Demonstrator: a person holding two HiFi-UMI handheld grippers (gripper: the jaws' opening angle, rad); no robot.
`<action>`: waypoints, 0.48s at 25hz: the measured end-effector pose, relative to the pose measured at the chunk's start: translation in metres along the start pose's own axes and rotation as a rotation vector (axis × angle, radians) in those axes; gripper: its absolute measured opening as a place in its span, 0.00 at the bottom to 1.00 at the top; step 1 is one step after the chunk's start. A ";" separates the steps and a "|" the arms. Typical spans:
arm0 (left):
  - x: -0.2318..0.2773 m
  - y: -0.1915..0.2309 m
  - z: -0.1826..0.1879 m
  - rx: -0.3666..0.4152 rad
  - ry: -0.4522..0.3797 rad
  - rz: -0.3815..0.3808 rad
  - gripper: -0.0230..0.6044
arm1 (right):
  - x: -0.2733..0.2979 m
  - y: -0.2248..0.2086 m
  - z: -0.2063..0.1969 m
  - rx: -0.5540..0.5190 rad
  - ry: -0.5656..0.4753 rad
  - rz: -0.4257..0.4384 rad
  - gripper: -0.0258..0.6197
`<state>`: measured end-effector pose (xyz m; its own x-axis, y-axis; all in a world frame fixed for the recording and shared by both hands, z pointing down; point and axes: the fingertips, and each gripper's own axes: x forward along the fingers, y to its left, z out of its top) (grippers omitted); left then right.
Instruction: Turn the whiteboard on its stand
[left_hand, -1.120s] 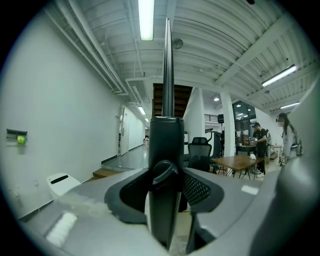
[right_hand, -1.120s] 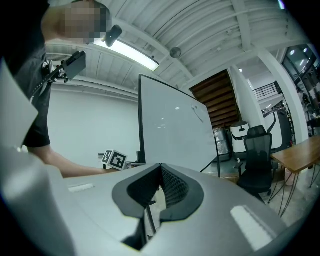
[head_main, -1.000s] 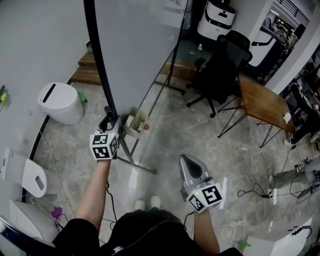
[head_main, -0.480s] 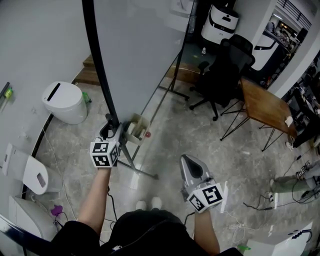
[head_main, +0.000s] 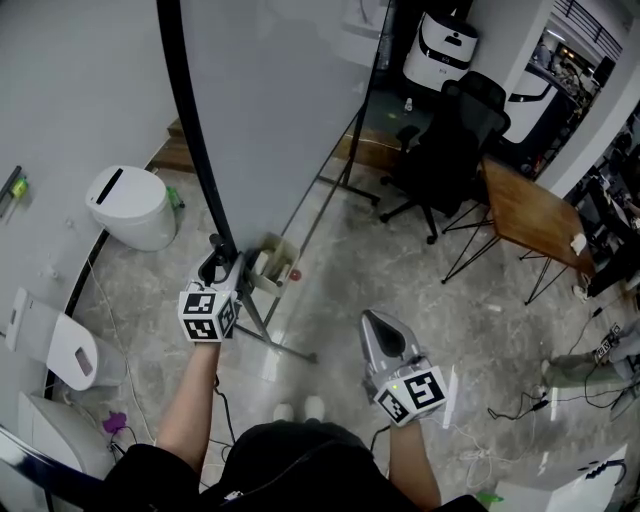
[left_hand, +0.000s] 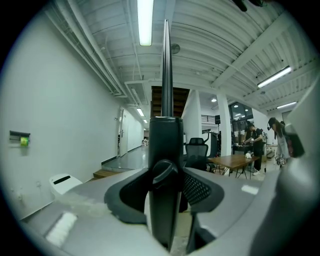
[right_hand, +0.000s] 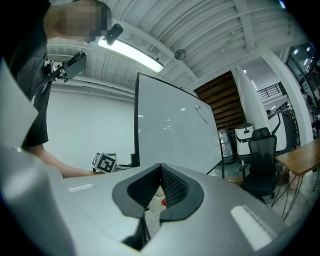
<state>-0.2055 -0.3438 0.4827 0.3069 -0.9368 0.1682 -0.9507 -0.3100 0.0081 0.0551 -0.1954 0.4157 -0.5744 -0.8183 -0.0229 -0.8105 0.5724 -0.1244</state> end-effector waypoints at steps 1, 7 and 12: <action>0.001 0.000 0.000 0.002 -0.003 -0.001 0.36 | 0.000 -0.001 0.000 0.000 -0.001 -0.002 0.05; 0.002 -0.002 0.001 0.009 -0.025 0.001 0.37 | -0.004 -0.008 0.004 -0.001 -0.011 -0.012 0.05; -0.007 -0.004 0.000 0.017 -0.019 0.007 0.45 | -0.006 -0.008 0.003 0.003 -0.012 -0.004 0.05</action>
<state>-0.2038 -0.3365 0.4813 0.3014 -0.9417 0.1495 -0.9519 -0.3063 -0.0099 0.0653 -0.1953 0.4134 -0.5697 -0.8211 -0.0344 -0.8124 0.5691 -0.1272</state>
